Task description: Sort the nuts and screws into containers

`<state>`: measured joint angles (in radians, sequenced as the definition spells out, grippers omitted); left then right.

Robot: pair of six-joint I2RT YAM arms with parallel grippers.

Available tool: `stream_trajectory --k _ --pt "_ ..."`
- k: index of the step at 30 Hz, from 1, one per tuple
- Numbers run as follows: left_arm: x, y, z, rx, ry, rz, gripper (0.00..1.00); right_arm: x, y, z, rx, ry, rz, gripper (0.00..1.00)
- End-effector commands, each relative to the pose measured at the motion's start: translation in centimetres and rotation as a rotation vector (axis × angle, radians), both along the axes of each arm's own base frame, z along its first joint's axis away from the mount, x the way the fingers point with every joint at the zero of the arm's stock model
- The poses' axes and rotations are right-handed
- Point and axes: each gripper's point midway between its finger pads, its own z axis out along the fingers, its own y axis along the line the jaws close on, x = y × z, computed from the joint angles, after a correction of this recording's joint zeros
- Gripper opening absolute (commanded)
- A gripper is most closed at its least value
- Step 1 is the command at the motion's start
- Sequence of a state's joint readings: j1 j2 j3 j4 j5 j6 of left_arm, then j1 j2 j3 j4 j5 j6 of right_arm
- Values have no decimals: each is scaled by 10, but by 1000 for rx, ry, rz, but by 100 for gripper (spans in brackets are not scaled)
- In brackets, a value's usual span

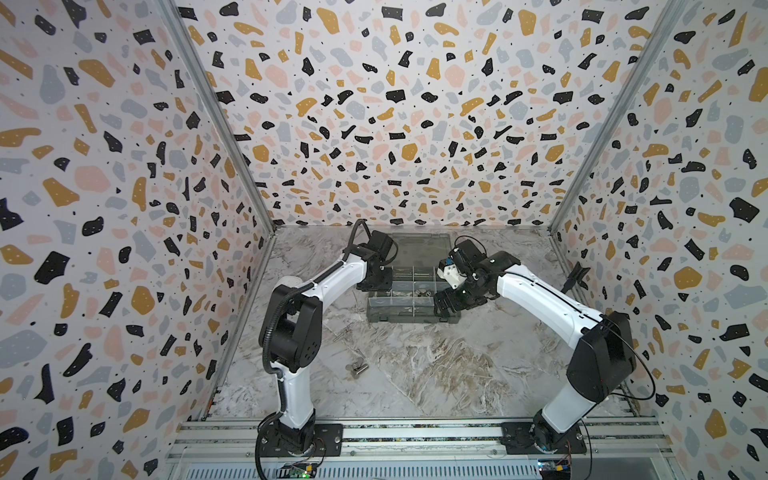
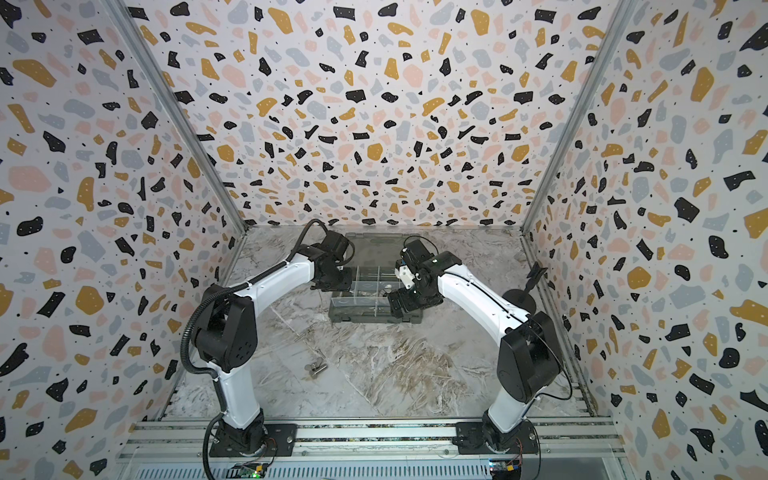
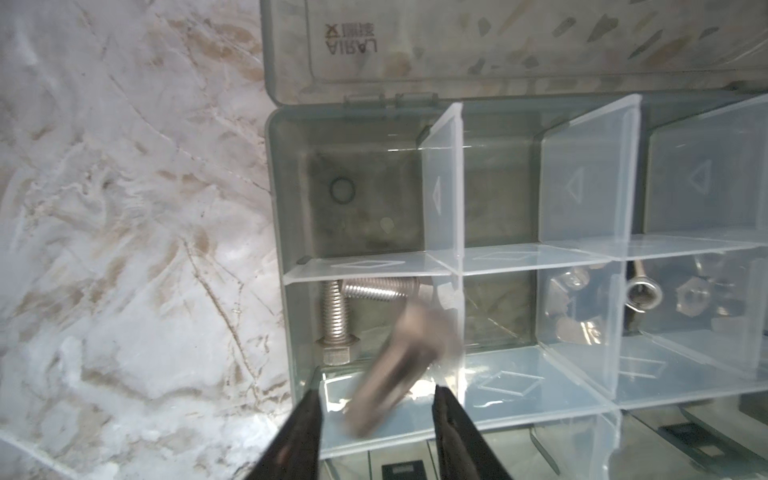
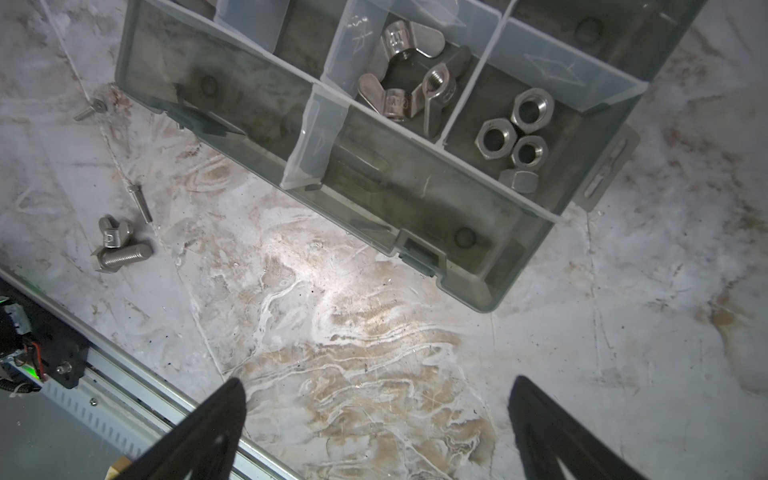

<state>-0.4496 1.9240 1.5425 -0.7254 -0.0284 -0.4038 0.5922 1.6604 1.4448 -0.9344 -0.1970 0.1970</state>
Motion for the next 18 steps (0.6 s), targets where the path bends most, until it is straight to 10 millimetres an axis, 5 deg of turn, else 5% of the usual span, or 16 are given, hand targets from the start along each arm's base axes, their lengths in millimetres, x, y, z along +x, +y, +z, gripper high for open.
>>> stream_trajectory --k 1,4,18 --pt "9 -8 11 -12 -33 -12 45 -5 -8 11 6 -16 -19 100" --pt "10 -9 10 -7 -29 -14 54 -4 -10 12 7 -16 -21 100" --pt "2 -2 27 20 -50 -8 54 7 -3 15 24 -19 -4 100"
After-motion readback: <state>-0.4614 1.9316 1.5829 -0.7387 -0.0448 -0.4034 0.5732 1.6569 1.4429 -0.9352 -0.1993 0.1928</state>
